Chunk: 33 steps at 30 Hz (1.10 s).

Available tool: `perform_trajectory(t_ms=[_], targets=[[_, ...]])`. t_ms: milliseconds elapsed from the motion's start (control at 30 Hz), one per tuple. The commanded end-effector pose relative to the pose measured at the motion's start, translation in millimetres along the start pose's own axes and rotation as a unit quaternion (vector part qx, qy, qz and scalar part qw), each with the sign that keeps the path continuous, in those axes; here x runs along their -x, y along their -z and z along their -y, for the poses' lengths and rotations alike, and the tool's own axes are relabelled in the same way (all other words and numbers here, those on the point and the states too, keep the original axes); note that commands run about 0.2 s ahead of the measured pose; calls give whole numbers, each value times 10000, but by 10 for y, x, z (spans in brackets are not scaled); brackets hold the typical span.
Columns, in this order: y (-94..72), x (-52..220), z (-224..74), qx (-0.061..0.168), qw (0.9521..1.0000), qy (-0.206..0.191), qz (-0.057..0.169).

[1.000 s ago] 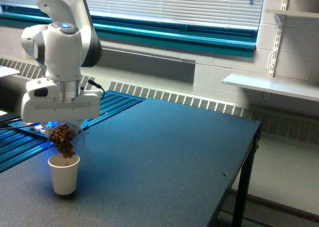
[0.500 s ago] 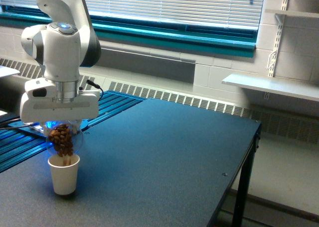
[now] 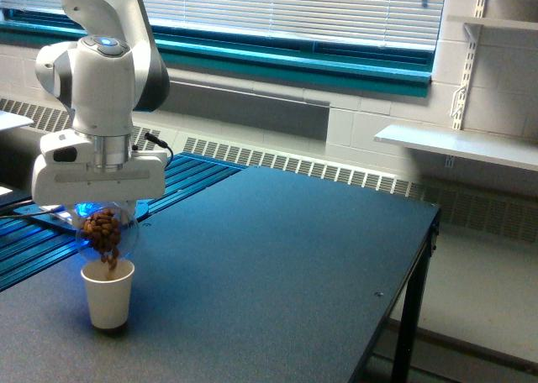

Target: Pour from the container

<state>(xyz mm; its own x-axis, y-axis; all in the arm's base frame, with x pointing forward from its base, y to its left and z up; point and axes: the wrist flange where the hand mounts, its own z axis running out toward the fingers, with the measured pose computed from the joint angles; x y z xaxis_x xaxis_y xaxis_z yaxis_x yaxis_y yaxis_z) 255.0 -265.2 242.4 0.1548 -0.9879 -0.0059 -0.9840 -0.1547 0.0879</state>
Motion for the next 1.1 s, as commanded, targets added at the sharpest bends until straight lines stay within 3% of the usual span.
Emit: perform_trajectory(t_ms=[33, 1100], targets=[[41, -52, 13, 24, 10000, 90, -21], [30, -80, 86, 209, 9994, 261, -1]])
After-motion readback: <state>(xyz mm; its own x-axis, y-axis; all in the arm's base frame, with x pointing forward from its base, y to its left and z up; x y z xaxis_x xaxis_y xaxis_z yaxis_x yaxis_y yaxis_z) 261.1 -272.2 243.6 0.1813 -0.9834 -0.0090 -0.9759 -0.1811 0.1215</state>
